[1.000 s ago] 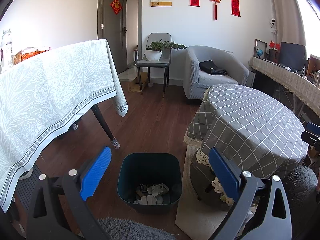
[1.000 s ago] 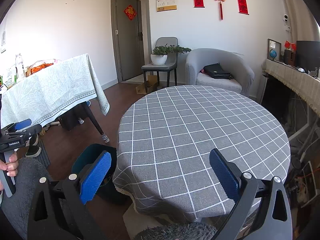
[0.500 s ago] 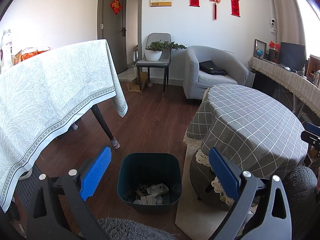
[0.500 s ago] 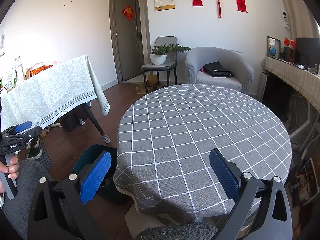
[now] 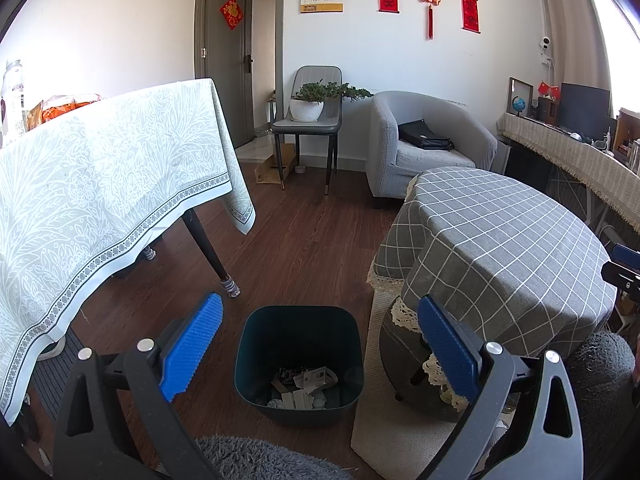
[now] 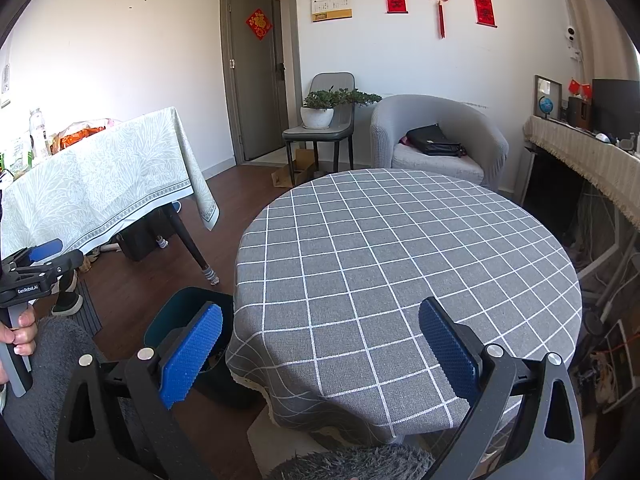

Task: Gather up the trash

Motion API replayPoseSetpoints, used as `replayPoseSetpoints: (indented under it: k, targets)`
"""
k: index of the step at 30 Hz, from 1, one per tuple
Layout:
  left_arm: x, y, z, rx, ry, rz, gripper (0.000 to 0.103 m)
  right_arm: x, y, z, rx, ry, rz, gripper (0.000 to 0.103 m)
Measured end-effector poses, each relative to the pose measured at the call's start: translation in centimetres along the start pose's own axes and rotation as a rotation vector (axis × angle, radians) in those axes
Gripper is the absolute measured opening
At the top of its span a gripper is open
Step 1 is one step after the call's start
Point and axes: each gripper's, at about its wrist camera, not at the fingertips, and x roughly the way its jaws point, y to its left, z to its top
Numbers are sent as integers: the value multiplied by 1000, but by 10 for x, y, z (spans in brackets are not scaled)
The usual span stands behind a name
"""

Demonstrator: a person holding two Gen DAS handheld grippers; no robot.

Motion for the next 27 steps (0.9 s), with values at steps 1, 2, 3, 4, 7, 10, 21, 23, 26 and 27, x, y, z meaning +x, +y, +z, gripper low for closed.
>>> replayPoseSetpoints:
  k: [1, 2, 3, 4, 7, 10, 21, 23, 26, 27]
  targets:
    - [0, 0, 0, 1, 0, 0, 100, 0, 0, 0, -1, 0, 0, 100]
    - [0, 0, 0, 1, 0, 1, 100, 0, 0, 0, -1, 0, -1, 100]
    - [0, 0, 0, 0, 0, 1, 100, 0, 0, 0, -1, 0, 0, 100]
    - [0, 0, 0, 0, 1, 1, 100, 0, 0, 0, -1, 0, 0, 100]
    - [0, 0, 0, 0, 0, 0, 100, 0, 0, 0, -1, 0, 0, 100]
    - [0, 0, 0, 1, 0, 0, 100, 0, 0, 0, -1, 0, 0, 100]
    - [0, -1, -1, 6, 0, -1, 100, 0, 0, 0, -2, 0, 0, 100]
    - [1, -1, -1, 3, 1, 0, 100, -1, 0, 0, -3, 0, -1, 100]
    - [1, -1, -1, 2, 2, -1, 100, -1, 0, 0, -2, 0, 0, 100]
    - [1, -1, -1, 3, 2, -1, 100, -1, 0, 0, -2, 0, 0, 100]
